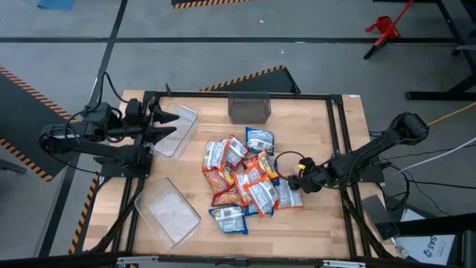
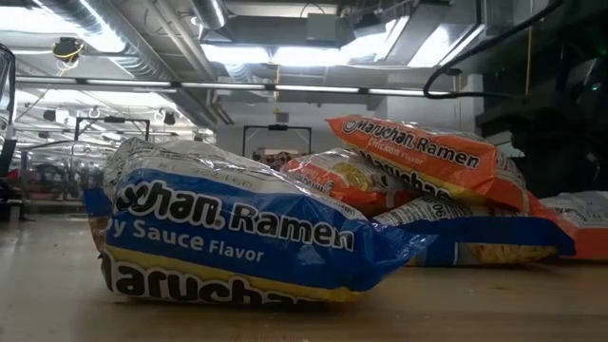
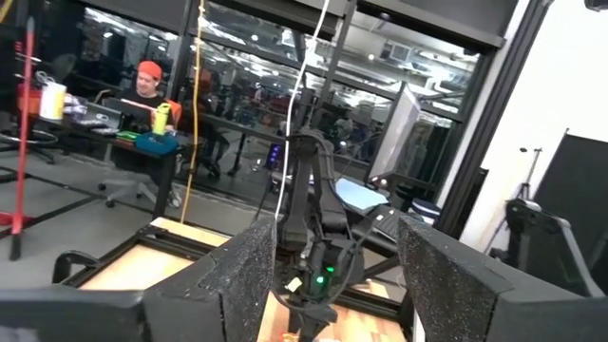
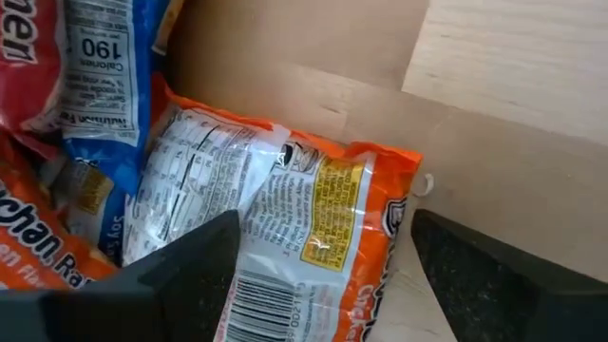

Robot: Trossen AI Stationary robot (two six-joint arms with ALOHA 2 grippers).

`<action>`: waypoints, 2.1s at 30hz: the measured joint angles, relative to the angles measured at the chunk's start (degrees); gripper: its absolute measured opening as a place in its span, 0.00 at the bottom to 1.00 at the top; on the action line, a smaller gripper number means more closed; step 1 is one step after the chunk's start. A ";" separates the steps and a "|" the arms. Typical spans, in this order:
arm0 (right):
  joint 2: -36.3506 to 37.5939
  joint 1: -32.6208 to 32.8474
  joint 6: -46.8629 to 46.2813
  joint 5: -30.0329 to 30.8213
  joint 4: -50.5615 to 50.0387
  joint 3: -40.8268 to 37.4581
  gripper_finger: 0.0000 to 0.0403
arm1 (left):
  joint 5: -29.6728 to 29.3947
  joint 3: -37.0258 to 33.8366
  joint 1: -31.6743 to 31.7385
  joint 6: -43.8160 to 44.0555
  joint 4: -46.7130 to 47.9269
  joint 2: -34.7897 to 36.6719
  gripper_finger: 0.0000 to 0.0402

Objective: Sort Maruchan noodles
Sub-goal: Put the orange noodle pack into the black bin

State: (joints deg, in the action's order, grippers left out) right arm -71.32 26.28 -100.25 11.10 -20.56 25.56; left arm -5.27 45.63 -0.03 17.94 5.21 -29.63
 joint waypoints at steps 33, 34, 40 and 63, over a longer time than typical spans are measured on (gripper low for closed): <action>5.15 -4.70 4.34 22.26 -42.96 30.42 0.01 | -7.64 -0.02 0.00 -0.49 0.33 0.00 0.53; 5.16 -6.33 6.86 24.22 -43.18 32.13 0.01 | -7.66 -0.02 0.02 -0.47 0.33 0.00 0.53; 4.51 -21.24 31.04 27.20 -35.51 37.72 0.00 | -7.66 -0.02 0.00 -0.47 0.33 0.00 0.53; -23.63 -46.95 104.57 26.22 11.56 45.33 0.00 | -20.45 -0.02 0.02 -0.51 3.35 0.00 0.53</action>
State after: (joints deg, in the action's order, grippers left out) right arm -94.96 -20.67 4.32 37.32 -8.99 70.88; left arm -25.72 45.60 -0.01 17.43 8.56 -29.63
